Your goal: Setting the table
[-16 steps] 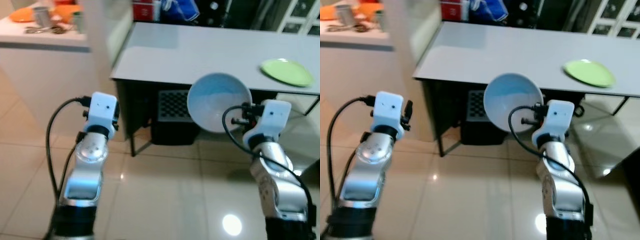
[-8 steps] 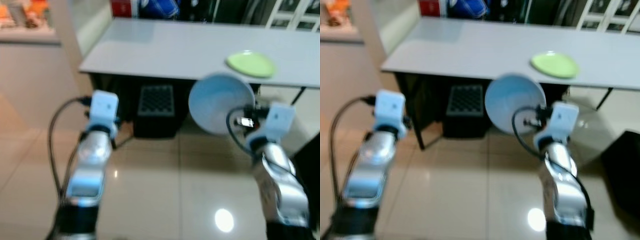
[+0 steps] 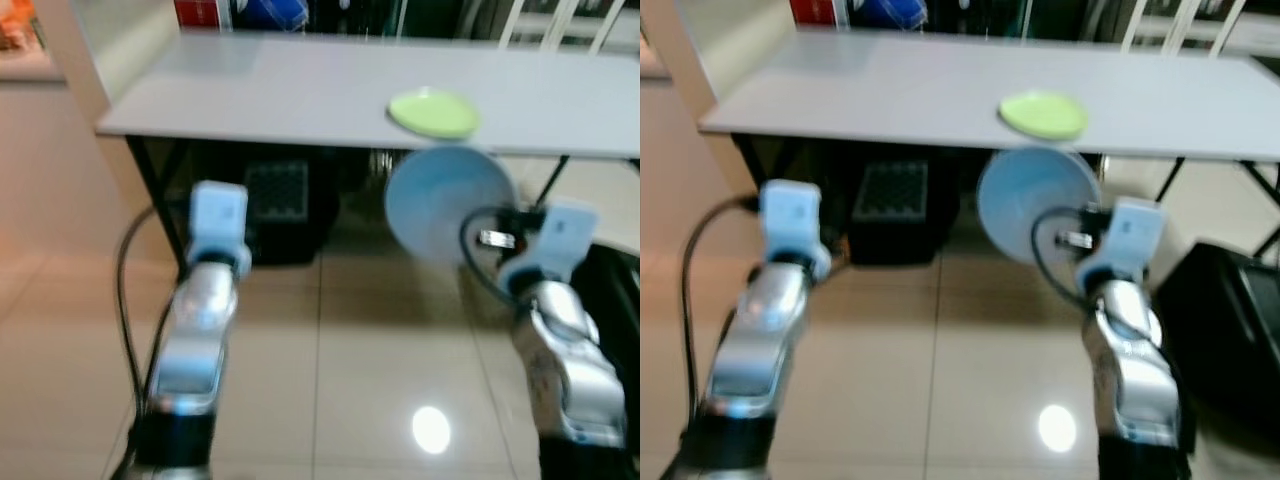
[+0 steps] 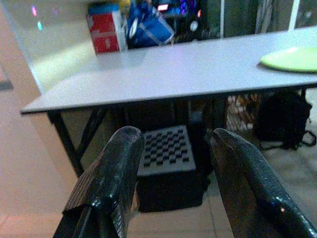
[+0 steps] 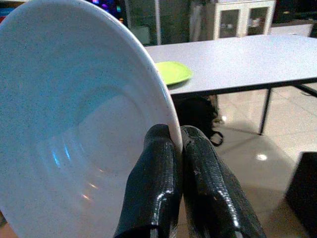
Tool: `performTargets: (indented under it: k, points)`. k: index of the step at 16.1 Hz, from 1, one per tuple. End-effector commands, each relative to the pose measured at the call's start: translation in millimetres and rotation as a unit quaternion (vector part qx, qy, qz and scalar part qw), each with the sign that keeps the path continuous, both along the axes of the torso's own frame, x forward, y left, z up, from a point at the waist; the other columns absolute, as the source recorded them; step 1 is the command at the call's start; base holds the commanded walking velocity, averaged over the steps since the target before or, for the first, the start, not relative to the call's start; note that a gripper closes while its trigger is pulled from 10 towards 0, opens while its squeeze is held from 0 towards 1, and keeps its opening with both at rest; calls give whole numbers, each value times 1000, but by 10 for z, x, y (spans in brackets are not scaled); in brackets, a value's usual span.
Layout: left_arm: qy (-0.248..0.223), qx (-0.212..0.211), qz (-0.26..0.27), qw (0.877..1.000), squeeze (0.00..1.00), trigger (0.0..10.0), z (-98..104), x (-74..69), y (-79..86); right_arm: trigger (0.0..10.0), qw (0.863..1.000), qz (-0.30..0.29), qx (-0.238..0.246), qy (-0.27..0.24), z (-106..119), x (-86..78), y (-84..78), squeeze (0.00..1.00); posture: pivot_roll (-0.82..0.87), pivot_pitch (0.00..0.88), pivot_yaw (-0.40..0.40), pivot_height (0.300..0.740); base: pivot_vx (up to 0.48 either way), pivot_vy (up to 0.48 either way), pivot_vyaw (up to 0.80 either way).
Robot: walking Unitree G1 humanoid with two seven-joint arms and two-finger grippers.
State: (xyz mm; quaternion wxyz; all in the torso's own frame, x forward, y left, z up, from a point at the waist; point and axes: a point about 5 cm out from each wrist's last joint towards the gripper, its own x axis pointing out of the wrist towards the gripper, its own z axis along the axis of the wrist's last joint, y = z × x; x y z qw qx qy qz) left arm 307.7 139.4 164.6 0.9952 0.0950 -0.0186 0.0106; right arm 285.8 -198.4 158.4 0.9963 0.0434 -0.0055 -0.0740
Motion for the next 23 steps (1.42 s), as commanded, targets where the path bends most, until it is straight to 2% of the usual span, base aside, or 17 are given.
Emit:
performTargets:
  k: [1,3,10,13,18,20,22,23]
  points:
    - [-21,8,19,1000,0,10000,78,28,66,10000,1000,1,8,-15,88,47,18,0,11,0,-17,740,0,0,0]
    - [-27,24,16,999,0,10000,111,7,86,10000,1000,1,22,-20,99,71,35,0,18,0,-19,740,142,0,-319]
    - [-28,20,-12,999,0,10000,113,-8,89,10000,999,5,25,-20,120,116,59,0,23,0,-10,740,324,0,-715]
    - [-23,21,-4,1000,0,10000,93,-9,165,10000,999,14,24,-17,103,128,125,0,17,0,-9,740,333,0,0]
    - [-18,14,-19,1000,0,10000,62,-55,169,10000,999,24,31,-20,111,166,144,0,30,0,-12,740,332,0,0]
    - [-8,16,-11,1000,0,10000,13,-64,243,10000,999,40,8,-17,126,178,222,0,23,0,-17,740,334,0,0]
    - [-9,12,-11,1000,4,10000,29,-58,246,10000,999,45,0,-18,126,195,237,0,31,0,-14,740,339,0,0]
    - [-5,9,-12,1000,353,10000,30,-67,235,10000,999,44,8,-18,117,208,235,0,44,0,-17,740,341,0,0]
